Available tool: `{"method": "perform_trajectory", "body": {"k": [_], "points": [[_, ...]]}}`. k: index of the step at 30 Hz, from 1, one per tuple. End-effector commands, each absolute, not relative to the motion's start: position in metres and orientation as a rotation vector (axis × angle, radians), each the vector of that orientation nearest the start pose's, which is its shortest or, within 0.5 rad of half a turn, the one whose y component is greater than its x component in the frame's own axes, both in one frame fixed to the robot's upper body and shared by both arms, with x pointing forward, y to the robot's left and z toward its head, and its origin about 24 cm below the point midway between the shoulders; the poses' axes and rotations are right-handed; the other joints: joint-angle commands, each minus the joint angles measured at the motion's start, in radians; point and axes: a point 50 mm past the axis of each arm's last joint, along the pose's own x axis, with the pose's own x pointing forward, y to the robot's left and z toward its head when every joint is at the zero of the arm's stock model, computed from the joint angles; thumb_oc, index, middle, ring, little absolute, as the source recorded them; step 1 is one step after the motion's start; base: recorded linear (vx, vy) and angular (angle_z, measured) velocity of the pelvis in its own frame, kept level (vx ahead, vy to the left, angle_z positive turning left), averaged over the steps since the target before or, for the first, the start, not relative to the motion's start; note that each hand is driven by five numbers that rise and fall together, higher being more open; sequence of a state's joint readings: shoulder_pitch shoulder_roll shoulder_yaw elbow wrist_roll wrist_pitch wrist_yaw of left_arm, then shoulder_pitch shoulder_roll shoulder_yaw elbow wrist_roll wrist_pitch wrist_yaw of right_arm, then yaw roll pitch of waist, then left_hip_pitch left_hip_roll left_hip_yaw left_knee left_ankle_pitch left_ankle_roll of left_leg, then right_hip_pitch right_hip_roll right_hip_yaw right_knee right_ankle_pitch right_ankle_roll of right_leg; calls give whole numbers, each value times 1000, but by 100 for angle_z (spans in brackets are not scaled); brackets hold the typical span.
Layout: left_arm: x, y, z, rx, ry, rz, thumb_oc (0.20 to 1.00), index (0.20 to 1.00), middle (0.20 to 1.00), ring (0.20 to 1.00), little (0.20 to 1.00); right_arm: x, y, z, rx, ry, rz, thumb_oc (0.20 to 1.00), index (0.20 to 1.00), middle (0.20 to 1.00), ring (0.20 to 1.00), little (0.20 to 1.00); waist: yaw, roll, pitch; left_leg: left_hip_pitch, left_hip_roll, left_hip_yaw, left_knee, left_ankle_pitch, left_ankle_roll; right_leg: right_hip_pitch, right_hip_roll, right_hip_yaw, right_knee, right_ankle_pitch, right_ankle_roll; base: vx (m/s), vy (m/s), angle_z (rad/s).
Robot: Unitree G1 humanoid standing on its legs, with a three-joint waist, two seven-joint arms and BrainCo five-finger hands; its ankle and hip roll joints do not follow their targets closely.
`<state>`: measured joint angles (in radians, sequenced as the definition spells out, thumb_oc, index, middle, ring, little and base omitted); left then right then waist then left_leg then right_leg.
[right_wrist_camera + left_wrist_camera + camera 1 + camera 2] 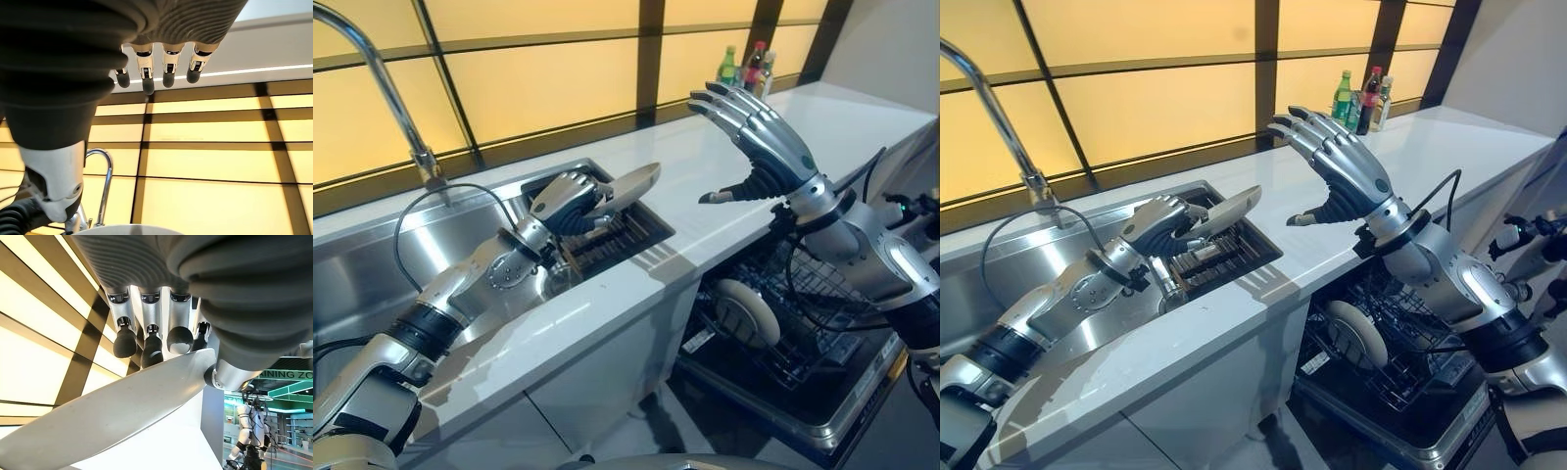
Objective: Pick up plates and place into dishwasher.
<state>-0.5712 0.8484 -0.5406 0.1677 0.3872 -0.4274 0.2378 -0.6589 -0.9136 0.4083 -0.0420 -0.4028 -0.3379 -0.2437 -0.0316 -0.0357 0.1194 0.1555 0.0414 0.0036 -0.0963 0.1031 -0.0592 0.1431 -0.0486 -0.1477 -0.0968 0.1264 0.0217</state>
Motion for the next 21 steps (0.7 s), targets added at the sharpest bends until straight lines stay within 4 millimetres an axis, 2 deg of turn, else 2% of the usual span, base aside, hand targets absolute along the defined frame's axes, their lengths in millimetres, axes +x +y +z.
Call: {"method": "perform_trajectory", "body": {"k": [1, 11, 21], "points": [[310, 145, 207, 1138, -914, -422, 200, 200, 200, 200, 200, 306, -162, 276, -1341, -1038, 171, 1000, 1000, 1000, 1000, 1000, 46, 31, 6, 5, -110, 6, 26, -182, 61, 14, 19, -38, 25, -147, 73, -7, -20, 18], [301, 130, 219, 1090, -973, -513, 200, 200, 200, 200, 200, 331, -158, 252, -1415, -828, 321, 1000, 1000, 1000, 1000, 1000, 79, 25, -8, 3, -111, -11, 17, -172, 58, 26, 15, -65, 15, -148, 70, -11, 0, 7], [294, 120, 222, 1049, -1005, -571, 200, 200, 200, 200, 200, 343, -152, 234, -1392, -707, 402, 1000, 1000, 1000, 1000, 1000, 95, 27, -14, 6, -111, -19, 11, -168, 56, 33, 12, -75, 10, -148, 70, -7, 4, 5]]}}
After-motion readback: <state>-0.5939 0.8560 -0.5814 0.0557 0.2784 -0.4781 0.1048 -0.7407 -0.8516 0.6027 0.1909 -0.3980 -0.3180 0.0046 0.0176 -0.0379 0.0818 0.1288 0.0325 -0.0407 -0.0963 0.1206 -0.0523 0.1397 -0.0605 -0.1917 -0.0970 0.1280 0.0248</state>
